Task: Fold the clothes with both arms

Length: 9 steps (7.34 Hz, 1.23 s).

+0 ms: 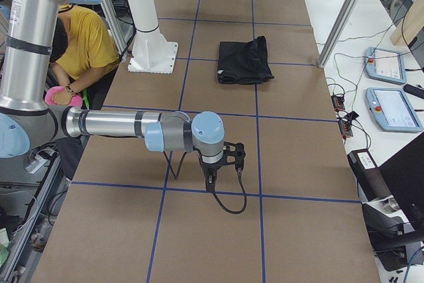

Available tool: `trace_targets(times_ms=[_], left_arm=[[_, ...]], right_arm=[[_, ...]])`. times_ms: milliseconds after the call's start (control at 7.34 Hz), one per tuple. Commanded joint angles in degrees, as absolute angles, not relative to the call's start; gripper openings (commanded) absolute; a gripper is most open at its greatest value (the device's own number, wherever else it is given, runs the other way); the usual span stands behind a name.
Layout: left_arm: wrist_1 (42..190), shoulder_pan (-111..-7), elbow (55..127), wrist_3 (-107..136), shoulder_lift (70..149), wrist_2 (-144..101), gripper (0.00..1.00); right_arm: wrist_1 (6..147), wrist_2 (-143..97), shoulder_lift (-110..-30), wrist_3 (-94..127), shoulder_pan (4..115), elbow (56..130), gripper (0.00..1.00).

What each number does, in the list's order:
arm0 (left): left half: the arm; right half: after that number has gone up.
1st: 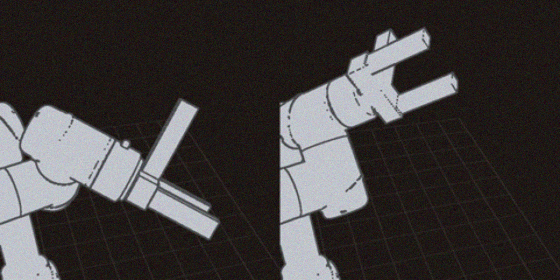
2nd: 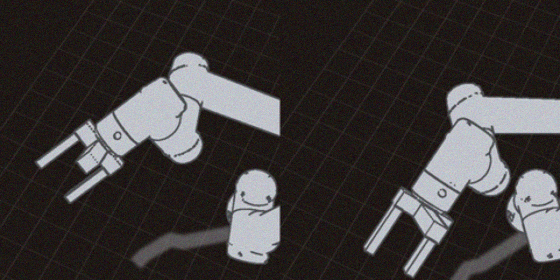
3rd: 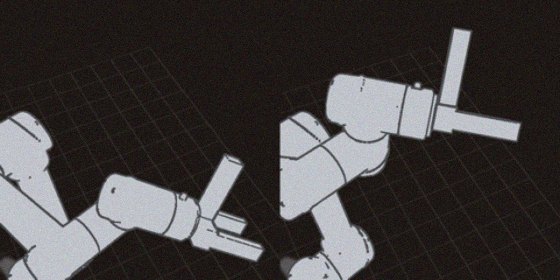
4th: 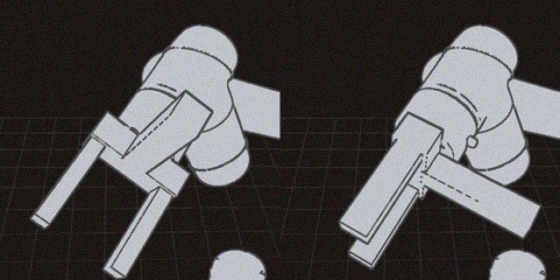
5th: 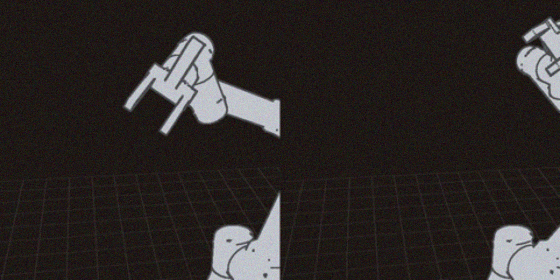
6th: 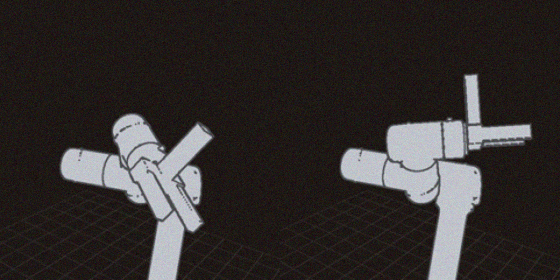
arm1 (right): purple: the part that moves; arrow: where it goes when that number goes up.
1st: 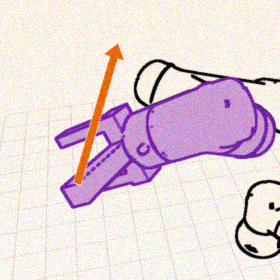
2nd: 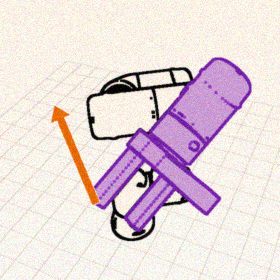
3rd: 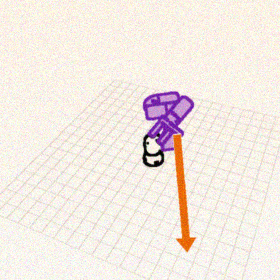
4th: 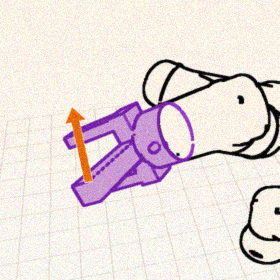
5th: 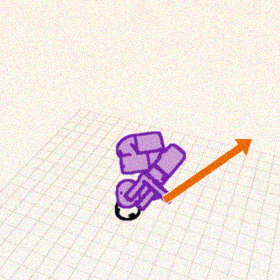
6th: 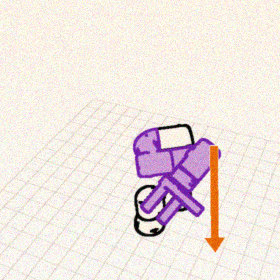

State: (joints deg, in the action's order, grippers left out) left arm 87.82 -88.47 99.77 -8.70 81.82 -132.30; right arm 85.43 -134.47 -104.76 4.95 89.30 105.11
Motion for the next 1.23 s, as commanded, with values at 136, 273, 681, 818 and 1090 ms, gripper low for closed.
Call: trace_targets(times_ms=[136, 273, 681, 818, 1090], left_arm=[[88.0, -88.4, 100.2, -8.7, 81.8, -132.4, 1.0], [88.0, -88.4, 100.2, -8.7, 81.9, -132.4, 1.0], [88.0, -88.4, 100.4, -8.7, 82.4, -132.4, 1.0], [88.0, -88.4, 100.4, -8.7, 82.4, -132.4, 1.0], [88.0, -88.4, 100.8, -8.7, 82.6, -132.4, 1.0]], right_arm=[[85.4, -134.6, -104.9, 4.7, 89.3, 105.0, 1.0], [85.4, -134.6, -105.0, 4.7, 89.3, 104.9, 1.0], [85.4, -134.4, -105.3, 4.7, 89.3, 104.9, 1.0], [85.4, -134.4, -105.3, 4.6, 89.3, 104.8, 1.0], [85.4, -134.4, -105.5, 4.4, 89.3, 104.9, 1.0]])
